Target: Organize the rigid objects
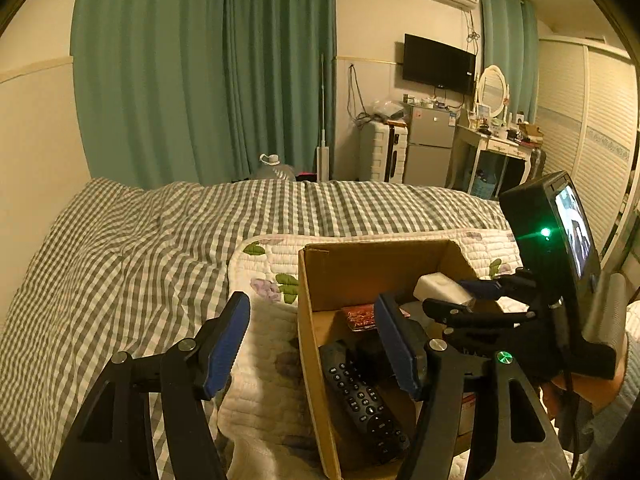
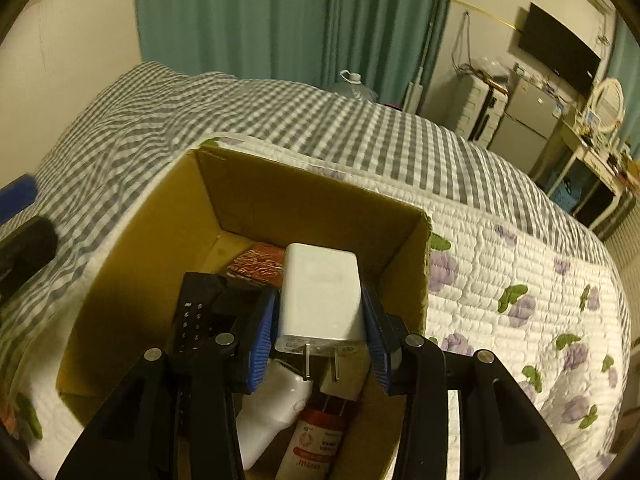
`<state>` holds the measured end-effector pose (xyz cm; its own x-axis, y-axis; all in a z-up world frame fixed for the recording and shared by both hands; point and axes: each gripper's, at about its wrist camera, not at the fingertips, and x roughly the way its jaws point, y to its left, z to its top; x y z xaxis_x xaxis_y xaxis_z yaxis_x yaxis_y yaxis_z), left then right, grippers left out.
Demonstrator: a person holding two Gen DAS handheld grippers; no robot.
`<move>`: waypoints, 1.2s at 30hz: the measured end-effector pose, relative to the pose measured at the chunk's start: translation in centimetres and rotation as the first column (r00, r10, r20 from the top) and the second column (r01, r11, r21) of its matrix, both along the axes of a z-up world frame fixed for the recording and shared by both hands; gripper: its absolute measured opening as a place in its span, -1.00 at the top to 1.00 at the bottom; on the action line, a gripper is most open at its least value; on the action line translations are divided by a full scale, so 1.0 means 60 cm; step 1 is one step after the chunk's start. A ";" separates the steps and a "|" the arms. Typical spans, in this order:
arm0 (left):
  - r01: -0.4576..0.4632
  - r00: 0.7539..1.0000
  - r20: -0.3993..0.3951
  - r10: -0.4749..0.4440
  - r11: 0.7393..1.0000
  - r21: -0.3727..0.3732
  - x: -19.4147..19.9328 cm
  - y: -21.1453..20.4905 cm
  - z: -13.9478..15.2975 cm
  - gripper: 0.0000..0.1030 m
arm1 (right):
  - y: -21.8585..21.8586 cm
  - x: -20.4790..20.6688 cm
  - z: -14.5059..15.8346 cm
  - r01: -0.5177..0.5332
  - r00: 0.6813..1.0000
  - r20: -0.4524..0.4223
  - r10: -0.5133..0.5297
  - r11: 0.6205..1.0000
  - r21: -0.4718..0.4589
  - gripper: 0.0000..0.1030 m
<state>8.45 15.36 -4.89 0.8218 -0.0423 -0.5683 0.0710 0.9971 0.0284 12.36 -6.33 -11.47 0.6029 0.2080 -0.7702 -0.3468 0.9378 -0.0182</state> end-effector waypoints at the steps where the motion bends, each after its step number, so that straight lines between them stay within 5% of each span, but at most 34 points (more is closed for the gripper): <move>1: -0.001 1.000 0.002 0.001 1.000 0.004 -0.001 -0.002 0.000 -0.31 | -0.003 0.001 0.002 0.004 1.000 0.002 -0.004 1.000 0.010 0.17; 5: -0.001 1.000 0.015 0.000 1.000 0.019 -0.001 -0.005 -0.001 -0.32 | -0.015 -0.009 0.025 0.016 0.999 0.047 -0.017 1.000 0.025 -0.18; 13: 0.004 0.997 0.074 -0.005 1.000 0.016 -0.029 -0.025 0.023 -0.36 | -0.069 -0.091 0.098 0.058 0.984 0.163 -0.067 0.996 0.065 -0.50; 24: 0.014 0.985 0.170 -0.017 1.000 0.020 -0.160 -0.080 0.099 -0.36 | -0.164 -0.275 0.207 0.157 0.915 0.358 -0.184 0.982 0.104 -0.96; 29: -0.016 0.978 0.206 0.009 0.999 0.035 -0.209 -0.102 0.107 -0.44 | -0.193 -0.339 0.197 0.194 0.881 0.409 -0.237 0.970 0.144 -1.00; 36: -0.030 0.979 0.205 0.020 0.998 0.049 -0.254 -0.124 0.060 -0.44 | -0.231 -0.382 0.116 0.248 0.863 0.383 -0.329 0.937 0.245 -1.00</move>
